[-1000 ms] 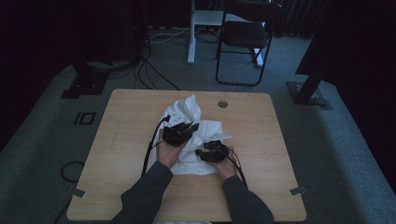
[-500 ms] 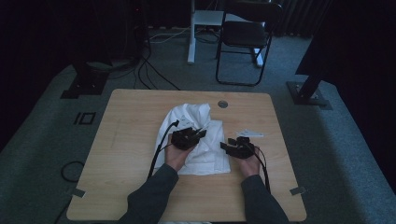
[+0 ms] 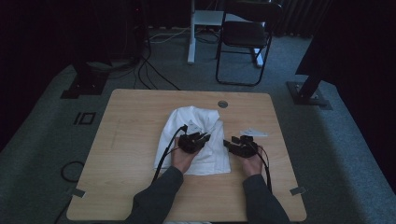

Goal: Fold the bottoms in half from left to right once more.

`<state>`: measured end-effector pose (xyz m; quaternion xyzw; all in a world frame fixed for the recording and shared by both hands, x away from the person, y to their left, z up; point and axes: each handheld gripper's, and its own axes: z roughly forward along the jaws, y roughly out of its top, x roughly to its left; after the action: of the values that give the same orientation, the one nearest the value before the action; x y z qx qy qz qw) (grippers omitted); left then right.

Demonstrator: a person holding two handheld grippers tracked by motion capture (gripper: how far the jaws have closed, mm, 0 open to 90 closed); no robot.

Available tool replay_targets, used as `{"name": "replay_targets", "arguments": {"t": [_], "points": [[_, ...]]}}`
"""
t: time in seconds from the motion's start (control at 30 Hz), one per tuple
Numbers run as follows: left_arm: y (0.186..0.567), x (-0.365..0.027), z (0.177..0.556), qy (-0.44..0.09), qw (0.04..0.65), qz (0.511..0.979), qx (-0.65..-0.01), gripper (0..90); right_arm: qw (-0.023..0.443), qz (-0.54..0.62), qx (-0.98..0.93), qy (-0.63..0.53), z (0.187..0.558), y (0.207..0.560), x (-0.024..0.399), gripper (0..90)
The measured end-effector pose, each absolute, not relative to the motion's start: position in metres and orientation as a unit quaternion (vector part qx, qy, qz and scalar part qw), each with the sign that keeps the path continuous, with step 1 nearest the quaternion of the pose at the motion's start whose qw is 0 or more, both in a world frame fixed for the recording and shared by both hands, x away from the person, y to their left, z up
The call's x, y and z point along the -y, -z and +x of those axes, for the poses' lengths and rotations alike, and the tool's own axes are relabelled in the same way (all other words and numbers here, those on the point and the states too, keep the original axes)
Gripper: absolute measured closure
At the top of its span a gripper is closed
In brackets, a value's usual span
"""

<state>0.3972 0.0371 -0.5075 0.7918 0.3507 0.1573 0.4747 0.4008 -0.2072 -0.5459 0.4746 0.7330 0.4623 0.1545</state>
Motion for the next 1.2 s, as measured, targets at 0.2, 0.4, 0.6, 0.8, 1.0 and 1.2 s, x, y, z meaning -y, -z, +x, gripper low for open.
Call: {"name": "replay_targets", "arguments": {"t": [0.2, 0.4, 0.6, 0.8, 1.0, 1.2], "points": [[0.516, -0.032, 0.398, -0.165, 0.464, 0.797, -0.349, 83.6, 0.158, 0.477, -0.728, -0.466, 0.4, 0.543, 0.21, 48.9], [0.527, -0.026, 0.398, -0.172, 0.453, 0.802, -0.349, 83.4, 0.164, 0.474, -0.722, -0.477, 0.4, 0.539, 0.213, 48.9], [0.535, -0.02, 0.398, -0.175, 0.438, 0.81, -0.347, 83.3, 0.179, 0.463, -0.726, -0.476, 0.401, 0.528, 0.209, 48.2], [0.545, -0.016, 0.396, -0.172, 0.429, 0.817, -0.346, 83.0, 0.179, 0.432, -0.725, -0.505, 0.403, 0.508, 0.2, 42.0], [0.545, -0.016, 0.394, -0.169, 0.429, 0.818, -0.343, 82.2, 0.182, 0.422, -0.735, -0.498, 0.415, 0.498, 0.183, 40.1], [0.541, -0.02, 0.392, -0.156, 0.44, 0.814, -0.344, 78.2, 0.181, 0.443, -0.752, -0.454, 0.439, 0.508, 0.172, 84.0]]}}
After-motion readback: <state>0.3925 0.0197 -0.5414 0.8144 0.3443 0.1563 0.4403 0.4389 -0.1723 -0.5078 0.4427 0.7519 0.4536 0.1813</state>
